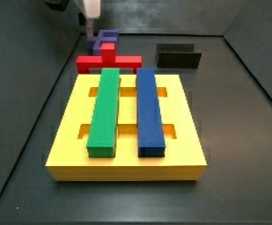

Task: Pick up the purple object. Move up. Place the purple object on the fixture. Regrasp the purple object. Move to above the board. Insert the purple object.
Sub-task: Pick up the purple object.

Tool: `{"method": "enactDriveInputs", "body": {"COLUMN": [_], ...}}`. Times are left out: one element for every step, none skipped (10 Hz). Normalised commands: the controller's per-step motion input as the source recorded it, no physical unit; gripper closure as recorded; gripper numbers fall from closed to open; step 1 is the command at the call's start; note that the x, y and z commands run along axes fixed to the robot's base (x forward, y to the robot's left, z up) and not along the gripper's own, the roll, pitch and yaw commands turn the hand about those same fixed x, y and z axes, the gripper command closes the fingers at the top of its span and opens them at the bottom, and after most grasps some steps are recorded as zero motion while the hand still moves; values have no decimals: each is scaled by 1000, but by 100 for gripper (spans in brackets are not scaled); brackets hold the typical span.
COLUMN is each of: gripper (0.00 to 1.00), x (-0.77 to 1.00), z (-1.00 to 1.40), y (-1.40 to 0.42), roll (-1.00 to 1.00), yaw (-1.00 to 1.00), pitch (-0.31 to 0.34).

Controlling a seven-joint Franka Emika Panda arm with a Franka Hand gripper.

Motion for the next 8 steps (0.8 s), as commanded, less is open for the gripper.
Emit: {"method": "enactDriveInputs", "body": {"gripper": [0, 0, 0, 0, 0, 0, 0, 0], "x": [0, 0, 0, 23, 140, 237, 186, 166], "z": [-214, -206, -194, -200, -234, -260, -314, -300], "y": [134, 151, 146, 143, 160, 0, 0, 0], "roll": [-86, -89, -107, -124, -129, -113, -104, -114], "yaw": [-797, -774, -757, -734, -620, -266, -163, -114], "pitch": [-49, -50, -64, -66, -50, -50, -76, -80]}}
